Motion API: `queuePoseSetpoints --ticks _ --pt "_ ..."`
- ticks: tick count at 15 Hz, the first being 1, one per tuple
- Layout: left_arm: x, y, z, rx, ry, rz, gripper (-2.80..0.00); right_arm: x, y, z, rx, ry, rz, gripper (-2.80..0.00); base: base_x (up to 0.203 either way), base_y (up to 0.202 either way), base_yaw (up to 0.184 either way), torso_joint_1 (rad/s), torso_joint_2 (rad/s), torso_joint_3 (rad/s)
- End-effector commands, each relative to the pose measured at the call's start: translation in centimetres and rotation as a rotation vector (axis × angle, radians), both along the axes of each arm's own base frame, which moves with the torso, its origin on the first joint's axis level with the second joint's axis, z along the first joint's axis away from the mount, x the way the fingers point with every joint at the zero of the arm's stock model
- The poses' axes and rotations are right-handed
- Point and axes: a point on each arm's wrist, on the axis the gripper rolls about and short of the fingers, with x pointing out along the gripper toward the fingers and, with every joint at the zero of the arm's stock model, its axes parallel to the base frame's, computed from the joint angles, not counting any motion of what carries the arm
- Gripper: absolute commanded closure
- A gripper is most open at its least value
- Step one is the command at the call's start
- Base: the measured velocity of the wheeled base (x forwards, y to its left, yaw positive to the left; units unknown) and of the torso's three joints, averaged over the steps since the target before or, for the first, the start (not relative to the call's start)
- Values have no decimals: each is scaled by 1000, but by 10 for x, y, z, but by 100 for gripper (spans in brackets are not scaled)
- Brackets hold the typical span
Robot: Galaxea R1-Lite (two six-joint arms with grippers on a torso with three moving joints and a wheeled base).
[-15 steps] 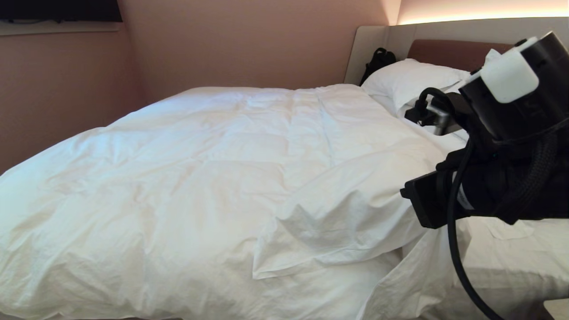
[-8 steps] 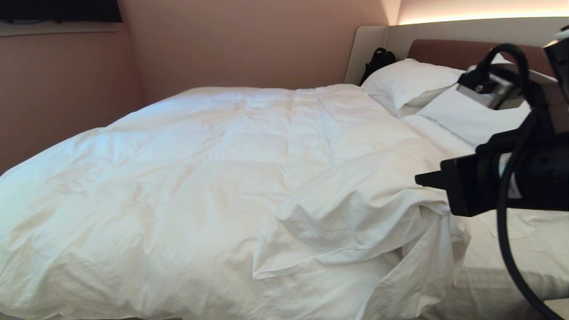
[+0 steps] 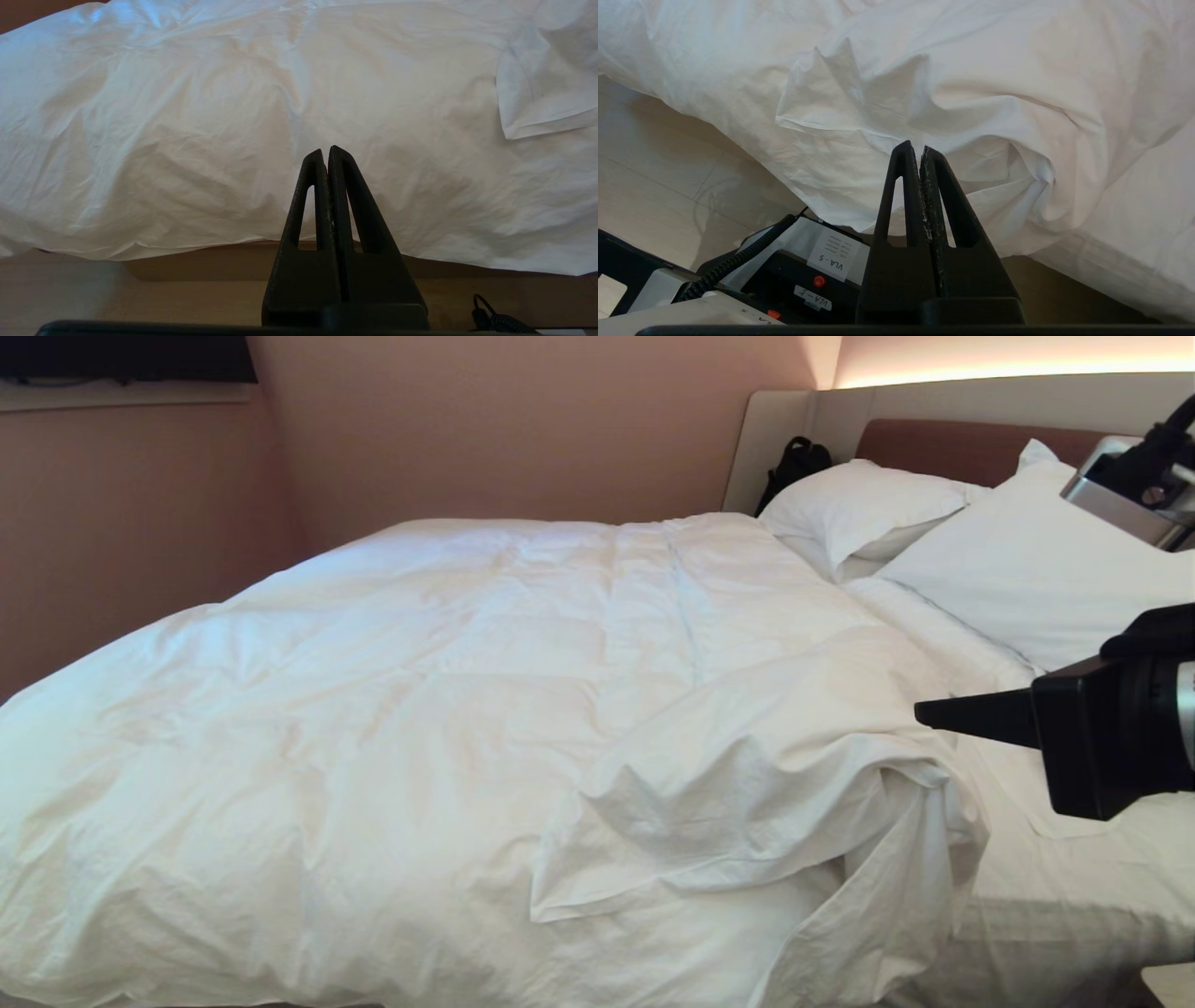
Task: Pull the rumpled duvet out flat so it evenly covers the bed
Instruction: Flatten the corners of the folded blanket
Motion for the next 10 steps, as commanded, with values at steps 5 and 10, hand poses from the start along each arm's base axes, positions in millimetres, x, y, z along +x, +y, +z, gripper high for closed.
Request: queuePoseSetpoints --ticks 5,10 --pt "0 0 0 1 0 0 0 -2 -2 -5 -33 2 8 0 0 0 0 0 0 0" --pt "0 0 0 1 0 0 0 10 -10 -26 -198 19 -8 0 0 0 0 0 0 0"
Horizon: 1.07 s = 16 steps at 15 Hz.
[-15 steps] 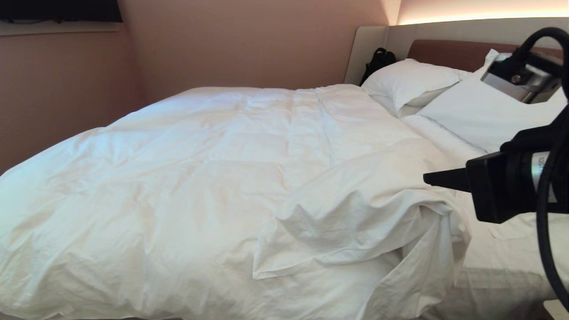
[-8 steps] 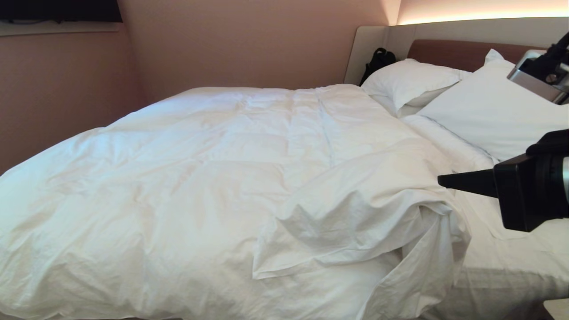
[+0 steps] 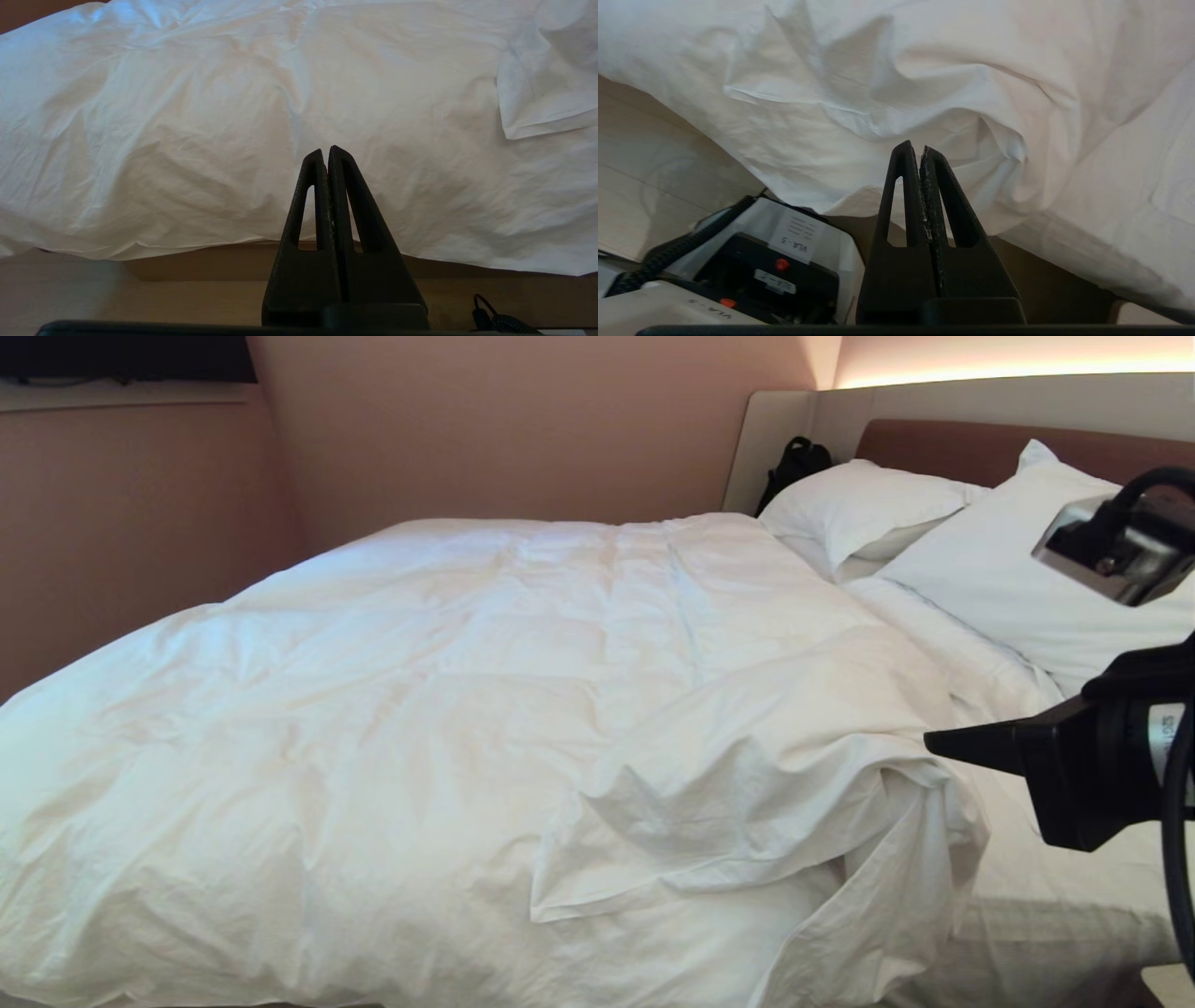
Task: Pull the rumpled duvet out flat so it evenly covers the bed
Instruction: Flatten the corners of the folded blanket
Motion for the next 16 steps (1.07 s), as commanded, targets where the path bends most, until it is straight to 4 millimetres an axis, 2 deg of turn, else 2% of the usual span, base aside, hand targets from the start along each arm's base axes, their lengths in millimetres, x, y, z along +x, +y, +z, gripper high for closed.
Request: queuePoseSetpoints --ticks 1,4,6,9,10,12,16 --pt "0 0 0 0 0 0 0 2 -3 -10 -115 -1 35 0 0 0 0 0 0 0" --pt "0 0 0 0 0 0 0 5 -2 -40 -263 36 96 0 0 0 0 0 0 0" --pt "0 0 0 0 0 0 0 9 -4 -68 -337 52 118 0 0 0 0 0 0 0" --pt "0 0 0 0 0 0 0 11 -9 -110 -367 18 120 0 0 0 0 0 0 0" --pt "0 0 0 0 0 0 0 13 -8 -119 -349 -45 101 0 0 0 0 0 0 0" --pt "0 0 0 0 0 0 0 16 -8 -123 -357 -160 45 0 0 0 0 0 0 0" --pt "0 0 0 0 0 0 0 22 -4 -125 -393 -165 8 0 0 0 0 0 0 0"
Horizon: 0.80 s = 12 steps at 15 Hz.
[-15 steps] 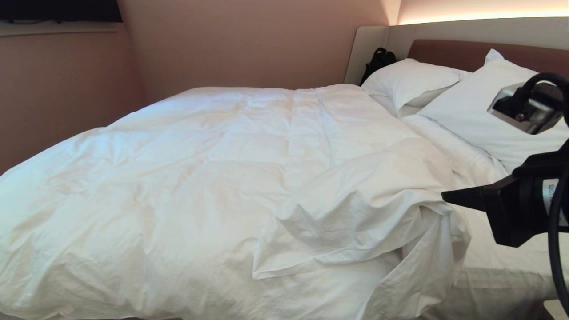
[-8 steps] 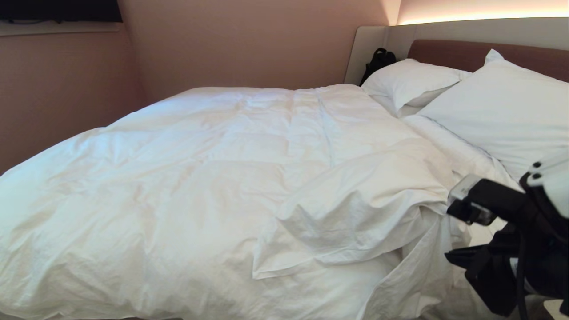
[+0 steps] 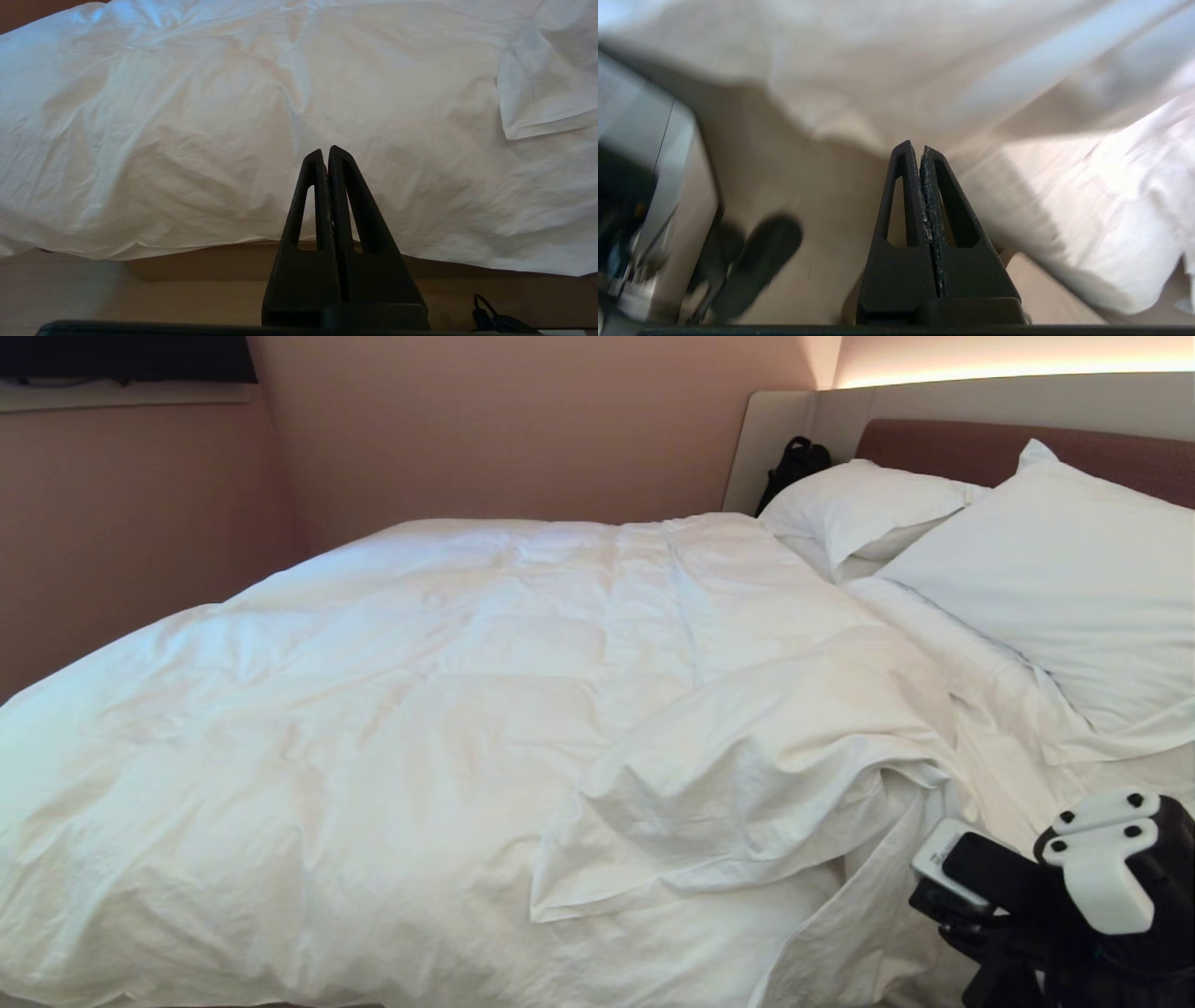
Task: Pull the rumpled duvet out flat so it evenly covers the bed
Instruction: Flatten the corners of the folded blanket
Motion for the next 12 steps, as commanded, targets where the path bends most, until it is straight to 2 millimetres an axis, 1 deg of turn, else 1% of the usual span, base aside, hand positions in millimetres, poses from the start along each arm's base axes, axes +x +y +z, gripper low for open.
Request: queuePoseSetpoints --ticks 1,4,7,10,12 --pt "0 0 0 0 0 0 0 19 15 22 154 -255 -29 0 0 0 0 0 0 0" --pt "0 0 0 0 0 0 0 19 21 24 114 -282 -57 0 0 0 0 0 0 0" --pt "0 0 0 0 0 0 0 8 28 27 107 -311 -32 0 0 0 0 0 0 0" --pt "0 0 0 0 0 0 0 4 29 27 109 -315 -20 0 0 0 0 0 0 0" --pt "0 0 0 0 0 0 0 6 34 16 59 -289 -23 0 0 0 0 0 0 0"
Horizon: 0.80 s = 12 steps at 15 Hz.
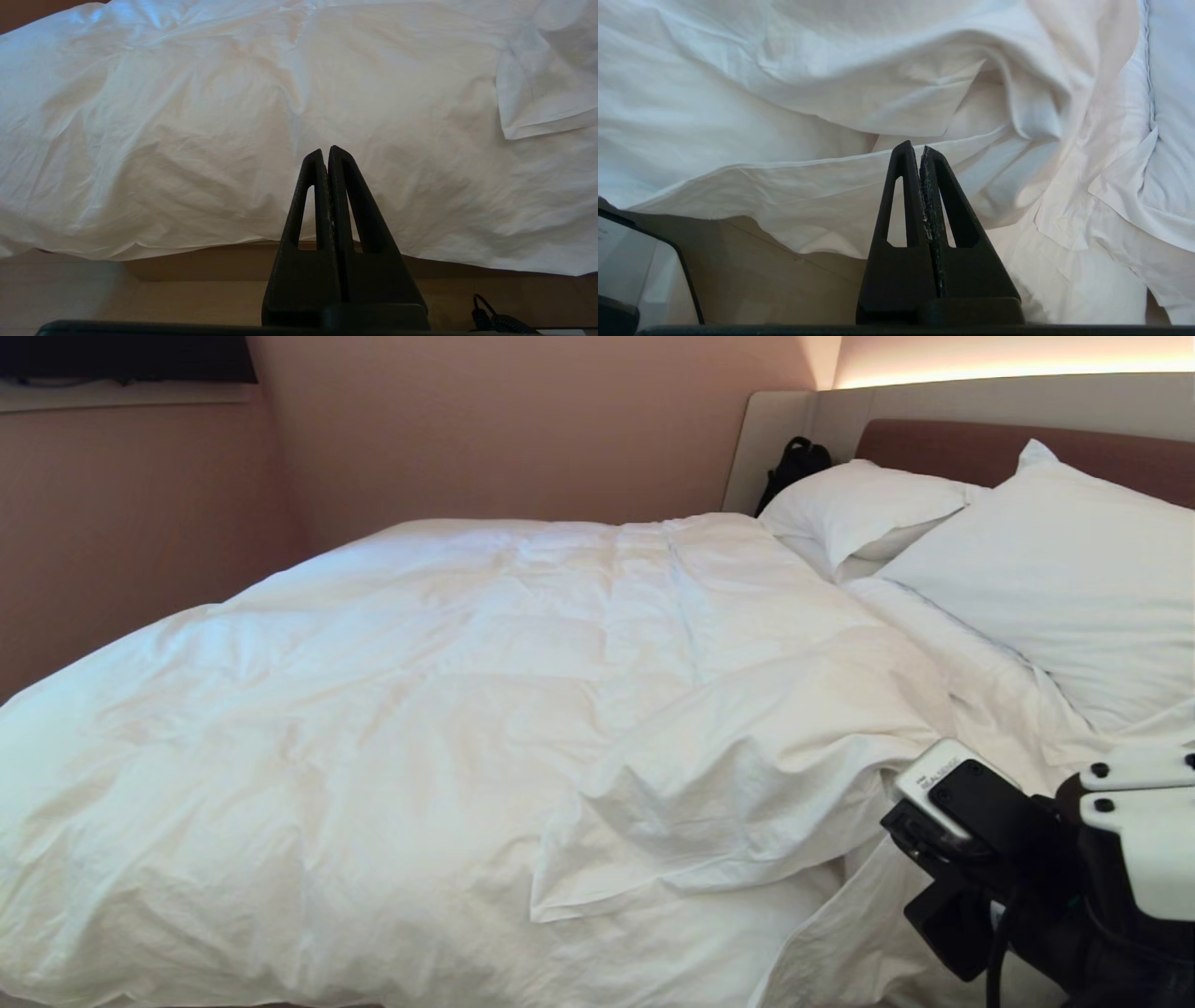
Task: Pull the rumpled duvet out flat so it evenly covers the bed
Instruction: Flatten the corners of the folded blanket
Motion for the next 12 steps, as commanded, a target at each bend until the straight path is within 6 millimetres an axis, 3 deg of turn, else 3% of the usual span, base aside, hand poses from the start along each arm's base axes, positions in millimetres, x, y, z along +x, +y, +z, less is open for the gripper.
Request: queuePoseSetpoints --ticks 1,4,5,12 --pt "0 0 0 0 0 0 0 1 4 -10 -45 21 -7 0 0 0 0 0 0 0" --pt "0 0 0 0 0 0 0 0 5 -17 -72 42 7 0 0 0 0 0 0 0" --pt "0 0 0 0 0 0 0 1 6 -19 -74 48 8 -280 0 0 0 0 0 0" --pt "0 0 0 0 0 0 0 -3 9 -39 -132 71 57 -280 0 0 0 0 0 0"
